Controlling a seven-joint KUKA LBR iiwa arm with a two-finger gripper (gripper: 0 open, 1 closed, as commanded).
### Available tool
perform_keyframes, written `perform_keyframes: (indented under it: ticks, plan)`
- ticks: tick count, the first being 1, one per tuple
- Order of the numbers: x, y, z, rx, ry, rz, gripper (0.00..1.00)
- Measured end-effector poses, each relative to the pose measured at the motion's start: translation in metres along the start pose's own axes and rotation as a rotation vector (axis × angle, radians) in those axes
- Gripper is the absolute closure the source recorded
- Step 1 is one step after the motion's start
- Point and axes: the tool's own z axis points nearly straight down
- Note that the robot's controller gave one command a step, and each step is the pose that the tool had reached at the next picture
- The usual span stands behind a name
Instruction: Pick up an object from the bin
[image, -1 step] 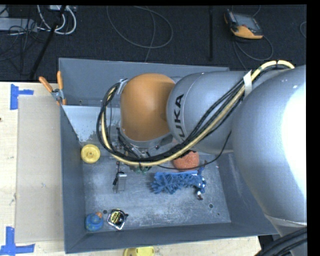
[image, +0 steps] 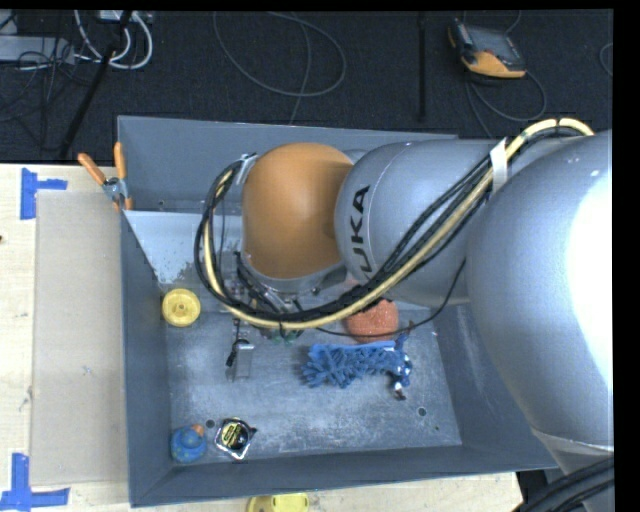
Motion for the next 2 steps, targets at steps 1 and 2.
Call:
perform_keyframes:
  ticks: [1, 2]
  plan:
    - [0.006, -0.040, 0.014, -0.001, -0.001, -0.073, 0.00]
    - [0.009, -0.053, 0.020, 0.000, -0.003, -0.094, 0.00]
